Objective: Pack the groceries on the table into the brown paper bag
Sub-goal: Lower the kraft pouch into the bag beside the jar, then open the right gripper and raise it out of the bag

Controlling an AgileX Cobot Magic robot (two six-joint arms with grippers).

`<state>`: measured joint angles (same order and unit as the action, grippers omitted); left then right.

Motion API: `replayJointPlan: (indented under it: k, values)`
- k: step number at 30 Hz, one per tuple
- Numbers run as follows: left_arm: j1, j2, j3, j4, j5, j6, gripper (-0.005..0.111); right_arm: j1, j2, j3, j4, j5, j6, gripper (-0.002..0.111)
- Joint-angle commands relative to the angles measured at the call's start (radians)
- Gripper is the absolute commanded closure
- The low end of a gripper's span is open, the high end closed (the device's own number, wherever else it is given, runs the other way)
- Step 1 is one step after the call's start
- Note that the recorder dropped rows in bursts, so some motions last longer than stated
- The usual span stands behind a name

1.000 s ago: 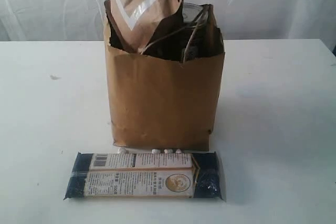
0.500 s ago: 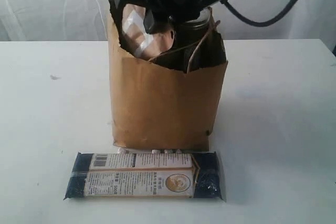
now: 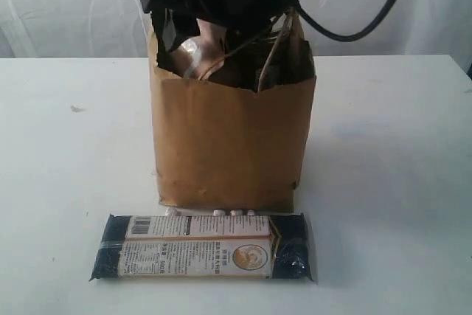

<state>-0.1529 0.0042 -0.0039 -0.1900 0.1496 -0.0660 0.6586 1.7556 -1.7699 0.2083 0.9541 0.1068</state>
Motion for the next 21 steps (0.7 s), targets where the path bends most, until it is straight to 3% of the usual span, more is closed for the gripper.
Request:
replayJointPlan:
  k: [1, 10, 21]
  values:
    - [0.001, -0.004, 0.004, -0.006, -0.001, -0.004, 0.107, 0.001, 0.001, -0.029, 0.026, -0.013, -0.025, 0.044]
    - [0.001, -0.004, 0.004, -0.006, -0.001, -0.004, 0.107, 0.001, -0.007, -0.078, 0.026, 0.013, -0.025, 0.045]
    - [0.001, -0.004, 0.004, -0.006, -0.001, -0.004, 0.107, 0.001, -0.118, -0.084, 0.023, -0.077, -0.062, 0.045]
